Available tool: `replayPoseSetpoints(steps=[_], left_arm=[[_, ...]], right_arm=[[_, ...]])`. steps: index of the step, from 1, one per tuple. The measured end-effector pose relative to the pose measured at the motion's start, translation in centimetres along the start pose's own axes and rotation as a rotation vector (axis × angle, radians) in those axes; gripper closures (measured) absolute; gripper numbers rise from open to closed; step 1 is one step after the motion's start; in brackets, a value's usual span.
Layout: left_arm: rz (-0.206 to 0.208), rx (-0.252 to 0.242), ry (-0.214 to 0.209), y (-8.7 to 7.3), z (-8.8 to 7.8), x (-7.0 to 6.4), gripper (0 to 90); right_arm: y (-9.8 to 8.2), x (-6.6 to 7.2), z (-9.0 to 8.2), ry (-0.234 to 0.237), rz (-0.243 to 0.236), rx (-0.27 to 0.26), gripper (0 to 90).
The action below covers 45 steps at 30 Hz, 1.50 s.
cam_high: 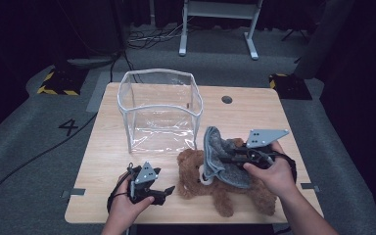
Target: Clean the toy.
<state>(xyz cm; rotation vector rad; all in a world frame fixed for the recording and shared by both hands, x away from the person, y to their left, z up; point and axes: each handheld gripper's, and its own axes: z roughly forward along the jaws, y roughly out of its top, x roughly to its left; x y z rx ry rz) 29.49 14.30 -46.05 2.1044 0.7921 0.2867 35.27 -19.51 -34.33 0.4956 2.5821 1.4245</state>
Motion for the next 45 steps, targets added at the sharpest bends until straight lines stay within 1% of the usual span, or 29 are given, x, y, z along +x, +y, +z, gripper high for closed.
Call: replayPoseSetpoints(steps=[2,3,7,9,11,15,16,18,19,20,21,22,23,24,26,28,30,32,34,36,40,44,45], left_arm=[[-0.002,0.001,0.000,-0.1,0.1,-0.2,17.1],[-0.014,0.001,-0.001,-0.2,0.2,-0.3,16.7],[-0.021,0.014,-0.003,-0.5,0.7,-0.6,17.4],[-0.005,0.020,-0.024,-0.5,0.9,-0.8,18.1],[-0.008,0.012,-0.054,-0.4,1.3,-1.1,19.4],[0.018,0.014,-0.071,0.0,2.2,-1.7,21.7],[0.017,0.014,-0.076,0.1,2.5,-1.9,22.2],[0.030,0.018,-0.088,0.2,3.4,-2.2,24.3],[0.033,0.028,-0.105,0.3,3.9,-2.4,27.8],[0.038,0.040,-0.111,0.3,4.4,-2.6,31.5],[0.046,0.052,-0.117,0.3,4.8,-2.7,33.1],[0.050,0.061,-0.124,0.3,5.3,-2.8,38.2],[0.044,0.074,-0.129,0.2,5.7,-2.9,44.7],[0.044,0.093,-0.128,0.1,6.0,-3.0,46.7],[0.050,0.124,-0.137,0.1,6.4,-2.9,55.1],[0.050,0.133,-0.150,0.1,6.5,-2.8,65.2],[0.042,0.145,-0.165,0.2,6.5,-2.8,73.4],[0.041,0.150,-0.180,0.4,6.4,-2.9,77.8],[0.044,0.158,-0.179,0.6,6.4,-3.0,80.0],[0.042,0.166,-0.179,0.6,6.3,-2.9,80.3],[0.043,0.147,-0.184,0.5,6.1,-2.6,79.6],[0.045,0.132,-0.182,0.6,5.6,-2.4,79.3],[0.044,0.127,-0.175,0.6,5.5,-2.3,79.3]], right_arm=[[0.5,0.1,1.1,0.012,-0.008,0.010,76.1],[0.7,0.0,1.7,0.016,-0.012,0.015,76.0],[1.4,-0.2,3.5,0.024,-0.014,0.026,75.8],[1.5,-0.3,4.4,0.034,-0.011,0.027,75.6],[1.4,-0.2,5.4,0.048,-0.009,0.040,75.5],[1.3,0.4,7.5,0.071,-0.023,0.077,75.3],[1.3,0.6,8.0,0.072,-0.029,0.088,75.1],[1.3,0.8,8.7,0.061,-0.046,0.114,74.6],[1.2,0.8,9.0,0.051,-0.058,0.125,74.5],[1.0,0.7,9.2,0.050,-0.057,0.132,74.5],[0.8,0.6,9.2,0.052,-0.045,0.136,74.5],[0.5,0.4,9.2,0.052,-0.035,0.134,74.5],[0.3,0.2,9.0,0.049,-0.027,0.133,74.5],[0.1,0.0,8.8,0.043,-0.021,0.133,74.6],[-0.3,-0.3,8.2,0.037,-0.010,0.129,74.6],[-0.7,-0.5,7.6,0.033,0.001,0.133,74.6],[-1.1,-0.8,7.0,0.028,0.014,0.133,74.7],[-1.4,-1.1,6.4,0.020,0.022,0.131,74.8],[-1.8,-1.4,5.6,0.008,0.030,0.131,74.9],[-2.0,-1.7,4.9,-0.017,0.032,0.138,74.9],[-2.7,-2.7,3.2,-0.074,0.037,0.152,75.0],[-3.4,-3.7,1.7,-0.111,0.060,0.150,75.0],[-3.5,-4.0,1.4,-0.120,0.061,0.150,75.0]])
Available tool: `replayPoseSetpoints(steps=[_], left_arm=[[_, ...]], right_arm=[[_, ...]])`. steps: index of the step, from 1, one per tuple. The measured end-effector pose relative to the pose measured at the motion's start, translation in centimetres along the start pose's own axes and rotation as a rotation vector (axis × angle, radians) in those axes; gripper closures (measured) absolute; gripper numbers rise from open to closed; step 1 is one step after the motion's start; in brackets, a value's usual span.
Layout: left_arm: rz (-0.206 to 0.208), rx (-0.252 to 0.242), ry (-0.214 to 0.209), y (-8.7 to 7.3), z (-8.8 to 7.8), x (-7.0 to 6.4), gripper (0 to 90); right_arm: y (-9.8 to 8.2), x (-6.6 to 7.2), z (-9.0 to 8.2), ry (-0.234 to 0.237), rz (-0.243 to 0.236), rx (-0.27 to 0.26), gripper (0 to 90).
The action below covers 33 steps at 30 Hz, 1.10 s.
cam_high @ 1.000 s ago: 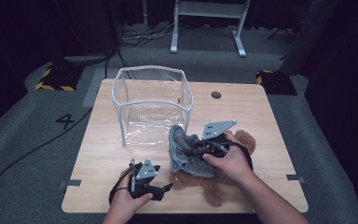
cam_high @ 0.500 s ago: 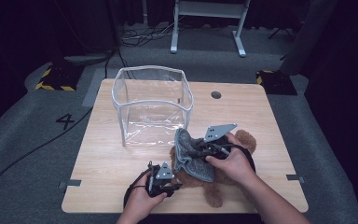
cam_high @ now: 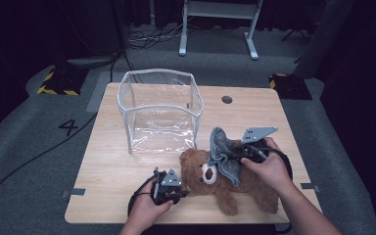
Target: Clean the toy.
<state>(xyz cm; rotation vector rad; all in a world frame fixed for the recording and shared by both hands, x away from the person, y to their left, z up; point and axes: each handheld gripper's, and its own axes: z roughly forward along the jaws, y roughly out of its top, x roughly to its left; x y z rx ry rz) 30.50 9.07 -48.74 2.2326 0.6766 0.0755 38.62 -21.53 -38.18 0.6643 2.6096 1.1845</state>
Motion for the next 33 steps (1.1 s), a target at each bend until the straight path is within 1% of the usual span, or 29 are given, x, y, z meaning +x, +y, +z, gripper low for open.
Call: replayPoseSetpoints(steps=[2,5,12,15,17,18,19,20,21,22,25,26,29,31,33], left_arm=[[0.002,-0.008,0.003,0.0,-0.3,0.1,79.4],[-0.006,-0.024,0.005,0.0,-0.5,0.2,80.1],[-0.005,-0.025,0.012,-0.1,-0.7,0.1,80.2],[0.005,-0.020,0.017,0.0,-0.9,0.2,79.8],[-0.004,-0.026,0.027,0.0,-1.0,0.2,78.1],[-0.001,-0.032,0.034,0.0,-1.0,0.2,75.4],[0.005,-0.036,0.044,0.0,-1.0,0.2,69.9],[0.020,-0.042,0.064,0.0,-1.1,0.2,61.0],[0.027,-0.053,0.084,0.1,-1.1,0.2,51.7],[0.023,-0.062,0.090,0.1,-1.2,0.2,46.3],[0.010,-0.097,0.096,0.1,-1.5,0.4,34.7],[0.010,-0.107,0.095,0.1,-1.6,0.4,33.0],[0.013,-0.122,0.096,0.1,-2.0,0.6,31.6],[0.008,-0.127,0.093,0.1,-2.1,0.5,31.4],[0.018,-0.128,0.097,0.1,-2.1,0.6,30.1]], right_arm=[[-0.3,-0.5,-0.4,-0.013,0.011,0.004,75.0],[-0.8,-1.3,-1.0,-0.027,0.029,-0.003,75.0],[-1.7,-2.2,-2.4,-0.054,0.060,-0.020,74.8],[-2.1,-2.6,-3.2,-0.078,0.069,-0.023,74.9],[-2.5,-3.0,-3.8,-0.094,0.080,-0.023,74.8],[-2.7,-3.2,-4.0,-0.102,0.088,-0.022,74.8],[-2.9,-3.5,-4.2,-0.111,0.091,-0.019,74.8],[-3.1,-3.7,-4.5,-0.122,0.094,-0.017,74.8],[-3.3,-3.9,-4.7,-0.134,0.098,-0.012,74.8],[-3.5,-4.1,-4.9,-0.146,0.102,-0.008,74.8],[-4.1,-4.9,-5.4,-0.180,0.114,0.006,74.8],[-4.4,-5.1,-5.5,-0.184,0.122,0.009,74.8],[-5.0,-6.0,-5.8,-0.196,0.147,0.014,74.8],[-5.4,-6.5,-5.9,-0.205,0.160,0.019,74.8],[-5.8,-6.9,-6.0,-0.212,0.174,0.024,74.8]])
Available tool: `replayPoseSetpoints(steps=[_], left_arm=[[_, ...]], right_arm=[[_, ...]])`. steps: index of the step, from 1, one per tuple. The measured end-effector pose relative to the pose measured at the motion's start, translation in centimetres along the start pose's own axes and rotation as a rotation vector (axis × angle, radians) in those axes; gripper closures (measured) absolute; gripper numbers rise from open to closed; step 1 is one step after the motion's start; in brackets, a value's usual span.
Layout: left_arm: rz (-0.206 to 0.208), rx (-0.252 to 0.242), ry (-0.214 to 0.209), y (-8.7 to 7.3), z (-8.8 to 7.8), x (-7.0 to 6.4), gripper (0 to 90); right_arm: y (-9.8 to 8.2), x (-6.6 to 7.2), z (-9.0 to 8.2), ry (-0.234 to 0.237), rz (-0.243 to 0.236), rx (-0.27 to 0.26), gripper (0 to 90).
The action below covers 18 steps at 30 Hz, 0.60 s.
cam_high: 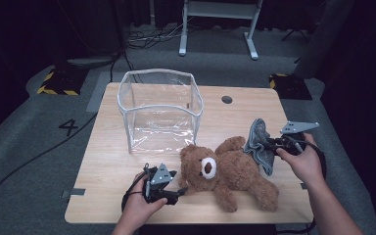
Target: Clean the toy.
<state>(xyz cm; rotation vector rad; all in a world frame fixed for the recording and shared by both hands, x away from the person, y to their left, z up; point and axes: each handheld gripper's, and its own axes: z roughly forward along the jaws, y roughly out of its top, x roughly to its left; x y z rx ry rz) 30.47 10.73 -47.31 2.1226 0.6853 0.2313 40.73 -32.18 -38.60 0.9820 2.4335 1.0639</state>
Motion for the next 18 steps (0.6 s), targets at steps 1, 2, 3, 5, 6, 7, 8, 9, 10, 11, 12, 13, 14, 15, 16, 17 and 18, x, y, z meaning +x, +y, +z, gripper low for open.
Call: replayPoseSetpoints(steps=[1,2,3,5,6,7,8,9,10,11,12,13,14,15,16,17,18], left_arm=[[0.001,-0.002,0.001,0.0,0.0,0.0,29.6],[0.002,-0.003,-0.001,0.0,0.0,-0.1,29.4],[0.003,-0.003,-0.002,0.0,0.0,-0.1,29.2],[0.002,-0.001,-0.003,0.0,0.0,-0.2,29.1],[0.003,0.000,-0.002,0.0,0.0,-0.2,29.2],[0.005,0.000,-0.001,0.0,0.0,-0.2,29.2],[0.003,-0.002,-0.002,0.0,0.0,-0.2,29.2],[-0.002,-0.003,-0.001,0.0,-0.1,-0.2,29.2],[0.004,-0.003,0.002,0.0,-0.1,-0.1,29.2],[0.003,-0.005,0.003,0.0,-0.1,-0.1,29.2],[0.003,-0.006,0.004,0.0,-0.2,-0.1,29.1],[0.002,-0.008,0.003,0.0,-0.2,0.0,29.0],[0.000,-0.010,0.002,0.0,-0.2,0.0,28.7],[0.000,-0.012,0.009,0.0,-0.2,0.0,27.8],[0.001,-0.012,0.009,0.0,-0.1,-0.1,25.9],[0.009,-0.010,0.010,0.1,-0.1,0.0,25.1],[0.008,-0.008,0.008,0.1,0.0,-0.1,25.4]], right_arm=[[-0.2,-0.2,0.0,-0.004,0.005,0.001,74.8],[-0.3,-0.5,0.0,-0.008,0.012,0.004,74.8],[-0.5,-0.7,0.0,-0.015,0.016,0.008,74.8],[-0.9,-1.1,-0.1,-0.028,0.024,0.017,74.8],[-1.1,-1.2,-0.2,-0.033,0.028,0.022,74.8],[-1.3,-1.4,-0.3,-0.043,0.029,0.024,74.8],[-1.5,-1.6,-0.4,-0.051,0.030,0.029,74.8],[-1.6,-1.7,-0.6,-0.058,0.032,0.030,74.8],[-1.8,-1.9,-0.9,-0.069,0.033,0.034,74.8],[-1.9,-1.9,-1.3,-0.080,0.033,0.033,74.8],[-1.9,-1.9,-1.7,-0.088,0.032,0.027,74.8],[-1.8,-1.8,-2.2,-0.091,0.030,0.018,74.8],[-1.7,-1.5,-2.8,-0.095,0.025,0.006,74.8],[-1.5,-1.2,-3.3,-0.093,0.017,-0.008,74.7],[-1.2,-0.8,-3.8,-0.085,0.012,-0.027,74.8],[-0.8,-0.4,-4.2,-0.068,0.004,-0.046,74.8],[-0.4,0.2,-4.6,-0.054,-0.006,-0.065,74.7]])
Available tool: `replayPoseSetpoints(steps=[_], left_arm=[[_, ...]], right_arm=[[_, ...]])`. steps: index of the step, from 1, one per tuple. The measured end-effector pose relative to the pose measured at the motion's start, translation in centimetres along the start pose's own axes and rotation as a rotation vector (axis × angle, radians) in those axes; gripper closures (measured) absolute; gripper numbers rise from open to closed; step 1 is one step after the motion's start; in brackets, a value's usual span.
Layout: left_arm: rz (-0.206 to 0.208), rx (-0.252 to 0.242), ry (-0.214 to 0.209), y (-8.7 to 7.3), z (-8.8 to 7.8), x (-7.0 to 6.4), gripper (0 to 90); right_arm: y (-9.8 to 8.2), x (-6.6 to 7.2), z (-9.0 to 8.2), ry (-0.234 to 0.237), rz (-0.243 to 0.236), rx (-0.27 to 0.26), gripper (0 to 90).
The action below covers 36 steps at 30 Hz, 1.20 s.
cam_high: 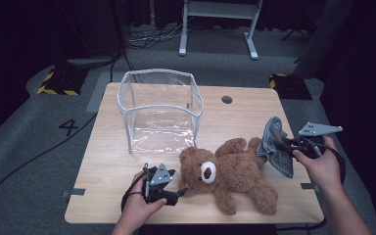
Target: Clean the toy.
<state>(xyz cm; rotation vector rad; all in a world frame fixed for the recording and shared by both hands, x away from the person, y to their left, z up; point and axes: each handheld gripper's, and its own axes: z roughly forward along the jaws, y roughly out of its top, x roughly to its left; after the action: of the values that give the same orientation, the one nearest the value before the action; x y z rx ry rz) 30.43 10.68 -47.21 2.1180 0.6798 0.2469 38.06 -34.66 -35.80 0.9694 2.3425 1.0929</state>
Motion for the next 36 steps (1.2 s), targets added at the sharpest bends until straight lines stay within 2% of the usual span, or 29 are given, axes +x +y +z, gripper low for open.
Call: replayPoseSetpoints(steps=[2,6,9,17,20,27,30,36], left_arm=[[-0.004,0.001,-0.005,0.1,0.1,0.0,25.6],[-0.006,-0.007,-0.003,0.2,0.0,0.0,26.1],[-0.010,-0.014,0.001,0.1,-0.3,0.1,26.1],[-0.044,-0.018,0.021,-0.3,-1.1,0.2,26.0],[-0.048,-0.017,0.032,-0.5,-1.4,0.2,26.0],[-0.060,-0.012,0.048,-1.0,-1.8,0.2,25.9],[-0.066,-0.006,0.046,-1.0,-1.7,0.1,25.9],[-0.043,-0.001,0.026,-0.7,-1.3,-0.3,27.4]], right_arm=[[1.1,1.3,-0.5,0.023,-0.034,-0.028,74.7],[3.1,4.3,-0.4,0.100,-0.100,-0.064,74.7],[4.3,6.3,0.2,0.166,-0.133,-0.079,74.7],[6.8,11.0,2.6,0.296,-0.218,-0.083,74.5],[7.4,12.3,3.7,0.331,-0.242,-0.077,74.5],[7.9,14.7,5.8,0.402,-0.263,-0.072,74.5],[8.1,15.9,6.7,0.434,-0.278,-0.067,74.4],[8.1,18.0,8.5,0.477,-0.310,-0.043,74.2]])
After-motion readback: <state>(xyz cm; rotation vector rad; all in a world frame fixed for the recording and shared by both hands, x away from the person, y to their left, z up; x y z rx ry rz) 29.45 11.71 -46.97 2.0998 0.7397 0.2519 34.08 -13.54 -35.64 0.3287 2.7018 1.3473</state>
